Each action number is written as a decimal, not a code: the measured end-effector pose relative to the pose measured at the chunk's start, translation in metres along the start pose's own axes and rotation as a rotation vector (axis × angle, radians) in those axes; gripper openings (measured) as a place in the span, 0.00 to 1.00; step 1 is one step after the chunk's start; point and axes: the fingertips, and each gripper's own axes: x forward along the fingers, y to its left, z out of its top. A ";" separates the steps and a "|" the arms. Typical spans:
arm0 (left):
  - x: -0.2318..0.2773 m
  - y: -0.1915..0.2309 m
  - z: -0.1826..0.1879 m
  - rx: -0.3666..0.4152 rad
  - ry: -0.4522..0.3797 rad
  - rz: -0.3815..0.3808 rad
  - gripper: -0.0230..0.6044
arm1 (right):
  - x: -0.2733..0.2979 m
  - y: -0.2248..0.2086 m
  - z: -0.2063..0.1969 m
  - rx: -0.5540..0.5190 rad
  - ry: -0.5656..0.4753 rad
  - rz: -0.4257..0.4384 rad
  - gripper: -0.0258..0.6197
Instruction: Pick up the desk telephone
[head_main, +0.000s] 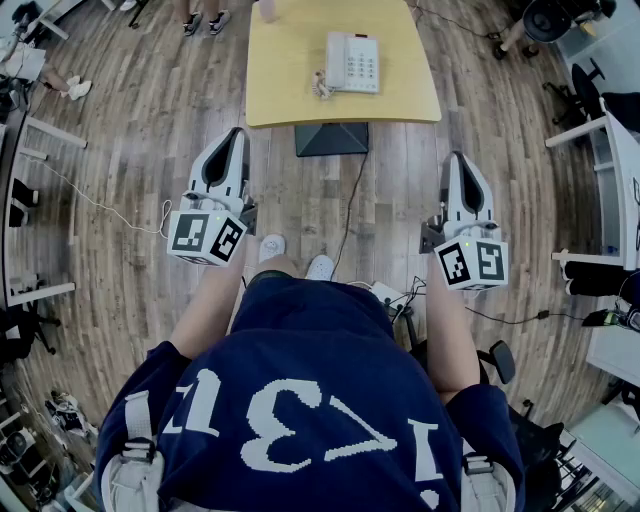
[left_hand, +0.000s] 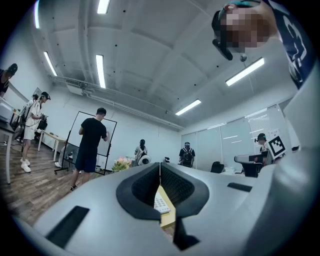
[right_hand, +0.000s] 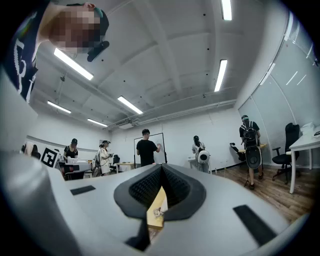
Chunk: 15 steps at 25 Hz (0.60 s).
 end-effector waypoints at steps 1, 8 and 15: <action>-0.001 -0.001 0.000 0.000 0.001 0.000 0.07 | 0.000 0.001 0.001 -0.002 -0.004 0.004 0.08; -0.001 0.000 -0.003 -0.003 0.005 0.004 0.07 | 0.007 0.006 0.005 -0.008 -0.011 0.028 0.08; 0.022 0.010 -0.007 -0.005 0.015 -0.005 0.07 | 0.024 0.004 0.009 0.044 -0.046 0.039 0.08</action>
